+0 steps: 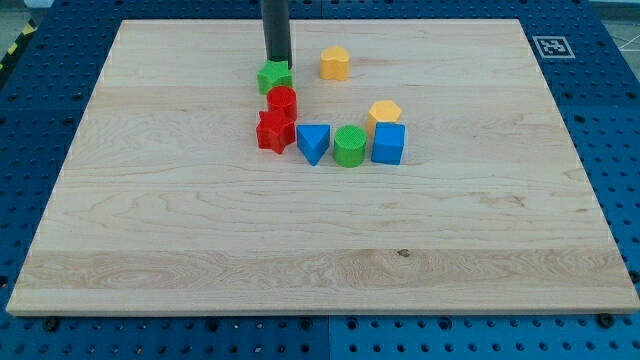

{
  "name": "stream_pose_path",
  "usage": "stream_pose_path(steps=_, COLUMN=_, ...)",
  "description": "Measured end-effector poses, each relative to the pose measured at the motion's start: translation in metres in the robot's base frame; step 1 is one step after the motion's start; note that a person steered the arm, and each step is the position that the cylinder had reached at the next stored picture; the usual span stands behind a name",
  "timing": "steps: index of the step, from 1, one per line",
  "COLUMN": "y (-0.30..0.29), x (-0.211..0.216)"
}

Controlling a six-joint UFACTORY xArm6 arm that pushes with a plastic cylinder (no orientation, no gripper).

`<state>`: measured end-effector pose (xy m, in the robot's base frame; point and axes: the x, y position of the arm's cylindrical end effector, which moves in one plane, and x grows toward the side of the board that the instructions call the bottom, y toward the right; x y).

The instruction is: Push green star to the red circle

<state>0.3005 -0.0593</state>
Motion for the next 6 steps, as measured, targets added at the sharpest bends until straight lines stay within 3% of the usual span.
stream_pose_path(steps=4, y=0.025, x=-0.001)
stream_pose_path(steps=6, y=-0.04, x=-0.025)
